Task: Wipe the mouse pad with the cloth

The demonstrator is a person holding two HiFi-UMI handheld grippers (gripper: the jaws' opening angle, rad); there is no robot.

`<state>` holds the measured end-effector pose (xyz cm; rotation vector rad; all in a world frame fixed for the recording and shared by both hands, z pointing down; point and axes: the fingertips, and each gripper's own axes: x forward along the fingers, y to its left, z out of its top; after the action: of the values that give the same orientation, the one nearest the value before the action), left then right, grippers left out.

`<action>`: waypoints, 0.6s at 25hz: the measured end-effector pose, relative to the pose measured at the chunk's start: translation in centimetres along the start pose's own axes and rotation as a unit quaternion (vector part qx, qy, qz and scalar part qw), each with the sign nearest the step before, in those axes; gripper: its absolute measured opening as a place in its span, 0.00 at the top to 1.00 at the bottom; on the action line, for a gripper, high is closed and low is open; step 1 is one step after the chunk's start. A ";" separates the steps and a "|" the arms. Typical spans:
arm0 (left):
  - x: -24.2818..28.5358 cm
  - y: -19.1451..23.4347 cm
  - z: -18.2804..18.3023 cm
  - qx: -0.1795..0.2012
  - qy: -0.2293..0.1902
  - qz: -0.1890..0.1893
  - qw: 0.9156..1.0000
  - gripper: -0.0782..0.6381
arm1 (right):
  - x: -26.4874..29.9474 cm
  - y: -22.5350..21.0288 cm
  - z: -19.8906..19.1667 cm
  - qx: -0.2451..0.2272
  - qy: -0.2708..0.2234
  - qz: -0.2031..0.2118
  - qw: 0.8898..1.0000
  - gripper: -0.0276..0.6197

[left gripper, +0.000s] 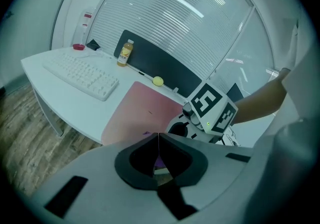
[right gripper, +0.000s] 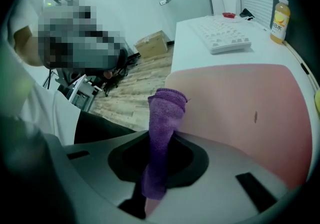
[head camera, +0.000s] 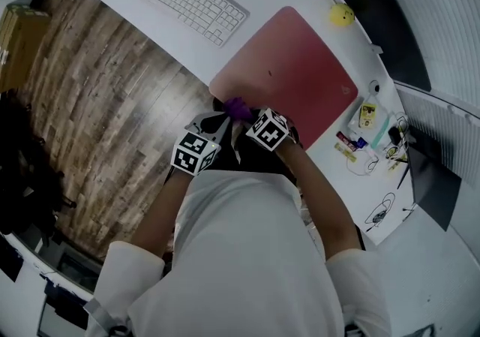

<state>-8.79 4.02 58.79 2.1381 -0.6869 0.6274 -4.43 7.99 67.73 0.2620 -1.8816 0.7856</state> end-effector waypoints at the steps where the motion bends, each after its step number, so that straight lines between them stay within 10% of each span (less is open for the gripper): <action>1: 0.2 0.0 0.2 0.003 0.002 -0.004 1.000 0.86 | 0.0 -0.4 0.0 0.006 0.000 -0.002 1.000 0.84; 15: 1.2 1.1 2.4 0.011 0.008 -0.006 1.000 0.86 | -0.1 -3.4 0.9 -0.013 0.001 0.011 1.000 0.84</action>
<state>-8.18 1.22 58.78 2.1537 -0.6619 0.6475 -3.31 4.83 68.78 0.2248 -1.8953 0.7745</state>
